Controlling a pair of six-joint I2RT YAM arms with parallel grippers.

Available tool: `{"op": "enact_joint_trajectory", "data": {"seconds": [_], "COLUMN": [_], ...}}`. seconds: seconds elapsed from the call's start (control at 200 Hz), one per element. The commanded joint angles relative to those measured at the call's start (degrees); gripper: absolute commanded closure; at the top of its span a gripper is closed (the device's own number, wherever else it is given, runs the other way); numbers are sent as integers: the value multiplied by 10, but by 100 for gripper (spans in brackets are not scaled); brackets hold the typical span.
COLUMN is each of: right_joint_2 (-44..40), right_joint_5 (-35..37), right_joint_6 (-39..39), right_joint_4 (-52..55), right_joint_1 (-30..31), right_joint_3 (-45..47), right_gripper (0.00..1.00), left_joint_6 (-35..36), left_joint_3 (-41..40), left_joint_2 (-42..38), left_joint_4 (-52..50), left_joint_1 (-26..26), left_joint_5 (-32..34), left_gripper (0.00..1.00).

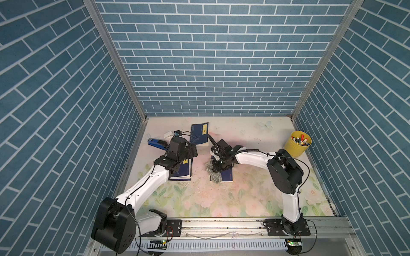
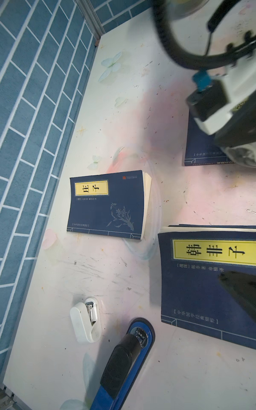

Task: Wipe the cover of the book
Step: Wipe the dirt from the cover of the book.

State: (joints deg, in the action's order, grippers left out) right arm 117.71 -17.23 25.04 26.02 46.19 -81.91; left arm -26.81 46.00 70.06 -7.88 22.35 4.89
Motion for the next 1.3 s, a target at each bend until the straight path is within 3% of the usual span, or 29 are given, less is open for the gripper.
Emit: {"op": "enact_joint_trajectory", "data": {"seconds": [0.0,0.12,0.21,0.355,0.6,0.745,0.905,1.095,1.295], "right_joint_2": [66,104,101,47,-47,-77,-35,49,95], "right_joint_5": [41,41,42,40,31,39,57,51,33], "right_joint_6": [-43,-61,-61,-50,-25,-20,-39,-47,-80], "right_joint_4": [85,121,119,86,45,32,50,72,102], "right_joint_1": [-39,-46,-45,-36,49,55,15,-55,-58], "right_joint_3": [-51,-120,-114,-26,140,186,126,-8,-98], "right_gripper": [95,95,95,95,95,94,94,95,94], "left_joint_6": [-3,-3,-3,-3,-3,-4,-3,0,3], "left_joint_3": [-5,-12,-13,-12,-3,-9,-8,-17,-19], "left_joint_2": [-14,-19,-18,-17,0,1,7,-10,-11], "left_joint_4": [1,1,1,7,18,29,27,17,16], "left_joint_1": [-5,-4,-5,-5,-5,-5,-5,-7,-14], "left_joint_5": [2,3,3,3,-1,-4,-9,-2,-1], "left_gripper": [7,8,7,7,7,8,7,7,8]}}
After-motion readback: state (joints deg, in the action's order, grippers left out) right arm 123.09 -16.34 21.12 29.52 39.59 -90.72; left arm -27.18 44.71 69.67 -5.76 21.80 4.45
